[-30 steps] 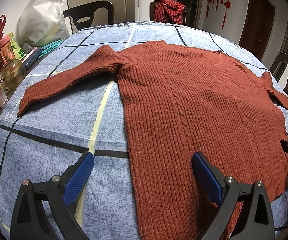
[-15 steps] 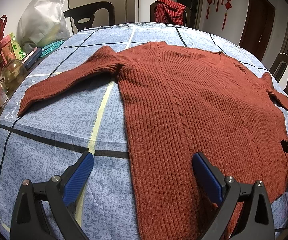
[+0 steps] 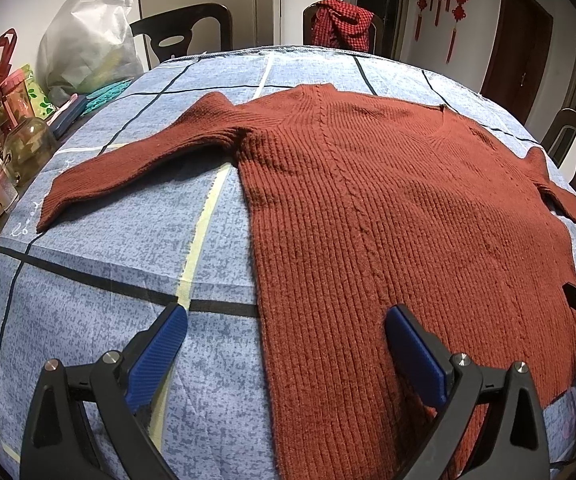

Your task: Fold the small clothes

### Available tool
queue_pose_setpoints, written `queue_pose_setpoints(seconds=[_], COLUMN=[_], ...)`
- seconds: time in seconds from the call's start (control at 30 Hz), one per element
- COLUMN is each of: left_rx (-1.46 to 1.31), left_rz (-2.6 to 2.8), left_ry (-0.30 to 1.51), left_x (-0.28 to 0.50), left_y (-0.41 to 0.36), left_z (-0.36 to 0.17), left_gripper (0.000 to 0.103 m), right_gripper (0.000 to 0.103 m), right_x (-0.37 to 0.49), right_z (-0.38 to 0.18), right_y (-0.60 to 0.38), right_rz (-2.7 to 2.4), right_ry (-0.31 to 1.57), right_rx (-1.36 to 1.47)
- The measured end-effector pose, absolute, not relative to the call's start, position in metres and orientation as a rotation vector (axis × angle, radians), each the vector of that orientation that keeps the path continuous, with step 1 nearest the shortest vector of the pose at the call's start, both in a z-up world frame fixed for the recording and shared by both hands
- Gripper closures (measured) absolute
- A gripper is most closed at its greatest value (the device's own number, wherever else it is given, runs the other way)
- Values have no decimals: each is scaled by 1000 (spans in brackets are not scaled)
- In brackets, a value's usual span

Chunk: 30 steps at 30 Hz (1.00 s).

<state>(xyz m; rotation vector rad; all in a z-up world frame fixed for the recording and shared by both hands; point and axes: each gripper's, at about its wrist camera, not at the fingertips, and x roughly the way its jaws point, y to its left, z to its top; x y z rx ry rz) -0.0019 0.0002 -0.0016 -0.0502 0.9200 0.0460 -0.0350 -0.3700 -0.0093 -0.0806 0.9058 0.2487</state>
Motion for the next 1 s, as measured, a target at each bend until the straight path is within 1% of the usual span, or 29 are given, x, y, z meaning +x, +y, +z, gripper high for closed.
queue_pose_setpoints(seconds=[1.0], left_rx=[-49], left_rz=[52], left_ry=[916], left_x=[-3], left_y=[0], left_z=[-2], left_gripper=[1], right_gripper=[37], right_x=[-35], right_z=[-9], right_y=[-369], right_rz=[249], right_ry=[915], right_rx=[-89])
